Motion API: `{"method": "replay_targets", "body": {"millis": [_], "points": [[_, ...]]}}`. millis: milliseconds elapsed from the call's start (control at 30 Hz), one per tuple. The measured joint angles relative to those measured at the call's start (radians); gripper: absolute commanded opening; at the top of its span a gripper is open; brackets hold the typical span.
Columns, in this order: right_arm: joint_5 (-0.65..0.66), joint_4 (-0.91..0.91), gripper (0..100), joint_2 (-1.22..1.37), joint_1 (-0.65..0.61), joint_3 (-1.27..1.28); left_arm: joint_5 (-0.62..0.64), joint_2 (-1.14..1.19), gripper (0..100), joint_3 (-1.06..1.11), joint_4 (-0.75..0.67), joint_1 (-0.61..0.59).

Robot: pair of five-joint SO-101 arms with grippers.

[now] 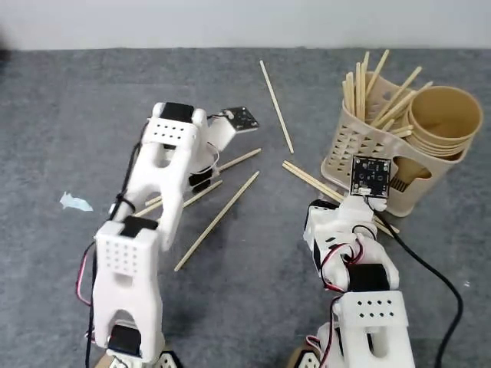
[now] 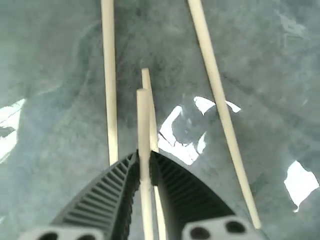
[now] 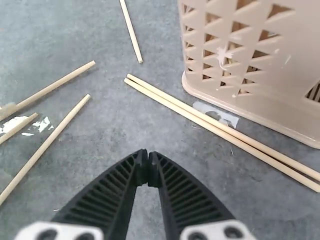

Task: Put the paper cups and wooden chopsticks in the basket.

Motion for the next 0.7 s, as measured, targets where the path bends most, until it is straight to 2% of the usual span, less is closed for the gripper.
{"method": "replay_targets", "body": {"millis": [200,633,700], "points": [[0.000,0.000,1.9,0.000,0.000,0.000,0.000,0.141,10,-0.164,0.049,-0.002],[0.021,0.000,1.9,0.000,0.000,0.000,0.000,0.153,10,-0.192,0.049,0.005],[0.021,0.000,1.9,0.000,0.000,0.000,0.000,0.153,14,-0.192,0.049,0.005]]}}
